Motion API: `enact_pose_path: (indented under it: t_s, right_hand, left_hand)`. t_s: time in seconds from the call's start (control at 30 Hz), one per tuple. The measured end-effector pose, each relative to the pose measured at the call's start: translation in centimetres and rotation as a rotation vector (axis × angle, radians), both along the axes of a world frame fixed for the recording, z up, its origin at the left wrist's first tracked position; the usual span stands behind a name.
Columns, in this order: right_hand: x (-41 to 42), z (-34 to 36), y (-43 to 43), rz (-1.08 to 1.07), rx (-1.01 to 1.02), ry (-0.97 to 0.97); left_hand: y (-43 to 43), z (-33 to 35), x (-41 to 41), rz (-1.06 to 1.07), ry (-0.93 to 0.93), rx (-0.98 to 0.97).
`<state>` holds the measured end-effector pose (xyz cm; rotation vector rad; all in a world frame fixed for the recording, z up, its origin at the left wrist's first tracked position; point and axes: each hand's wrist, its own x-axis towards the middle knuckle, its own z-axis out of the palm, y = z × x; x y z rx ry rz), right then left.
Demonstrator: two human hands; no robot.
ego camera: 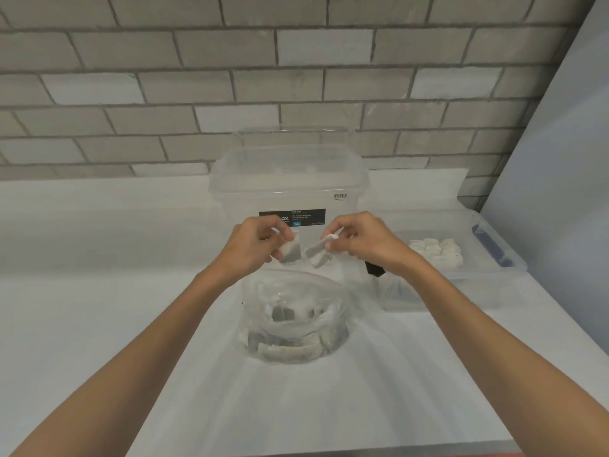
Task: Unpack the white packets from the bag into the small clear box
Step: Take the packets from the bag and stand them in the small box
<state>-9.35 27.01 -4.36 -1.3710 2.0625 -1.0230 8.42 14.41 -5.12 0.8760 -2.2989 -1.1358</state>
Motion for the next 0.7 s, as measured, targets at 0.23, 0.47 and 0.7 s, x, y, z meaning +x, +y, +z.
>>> enact_pose_path:
  t_s: [0.23, 0.47, 0.7]
  right_hand:
    - [-1.1, 2.9, 2.4, 0.133, 0.059, 0.227]
    - [-2.5, 5.8, 4.8, 0.139, 0.009, 0.312]
    - [-6.3, 8.2, 7.5, 0.064, -0.022, 0.463]
  left_hand:
    - [2.4, 1.0, -2.2, -0.274, -0.074, 0.142]
    - [4.8, 1.7, -5.6, -0.318, 0.021, 0.077]
    - [6.7, 3.6, -10.2, -0.315, 0.105, 0.029]
